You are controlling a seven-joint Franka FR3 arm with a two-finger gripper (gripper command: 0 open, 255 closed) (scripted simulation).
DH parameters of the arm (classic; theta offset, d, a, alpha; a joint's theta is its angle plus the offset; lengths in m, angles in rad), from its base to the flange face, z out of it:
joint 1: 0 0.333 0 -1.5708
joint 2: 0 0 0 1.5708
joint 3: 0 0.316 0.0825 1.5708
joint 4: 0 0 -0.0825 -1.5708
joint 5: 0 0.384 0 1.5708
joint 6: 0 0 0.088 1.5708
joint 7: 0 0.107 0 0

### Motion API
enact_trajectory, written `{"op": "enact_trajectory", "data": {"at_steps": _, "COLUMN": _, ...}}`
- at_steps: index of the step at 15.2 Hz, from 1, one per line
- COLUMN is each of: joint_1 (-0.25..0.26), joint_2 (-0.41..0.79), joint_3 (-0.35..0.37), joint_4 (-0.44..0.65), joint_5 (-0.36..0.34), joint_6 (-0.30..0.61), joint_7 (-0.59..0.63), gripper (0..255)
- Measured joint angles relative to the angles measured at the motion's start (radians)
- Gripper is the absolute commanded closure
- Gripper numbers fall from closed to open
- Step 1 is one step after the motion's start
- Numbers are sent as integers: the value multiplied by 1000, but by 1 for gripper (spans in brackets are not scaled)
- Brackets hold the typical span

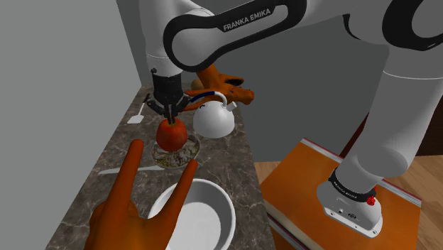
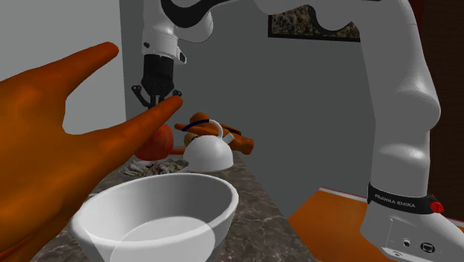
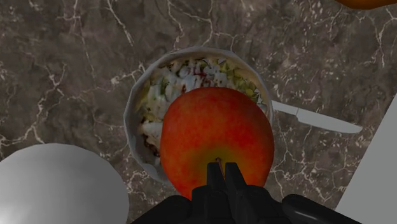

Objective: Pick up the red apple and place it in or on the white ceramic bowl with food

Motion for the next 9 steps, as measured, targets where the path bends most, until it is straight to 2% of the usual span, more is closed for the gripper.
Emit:
{"op": "enact_trajectory", "data": {"at_steps": 2, "joint_1": 0, "joint_2": 0, "joint_3": 0, "joint_4": 0, "joint_5": 0, "joint_6": 0, "joint_7": 0, "gripper": 255}}
{"op": "enact_trajectory", "data": {"at_steps": 3, "joint_1": 0, "joint_2": 0, "joint_3": 0, "joint_4": -1, "joint_5": 0, "joint_6": 0, "joint_7": 0, "gripper": 0}}
{"op": "enact_trajectory", "data": {"at_steps": 9, "joint_1": 0, "joint_2": 0, "joint_3": 0, "joint_4": 0, "joint_5": 0, "joint_6": 1, "joint_7": 0, "gripper": 0}}
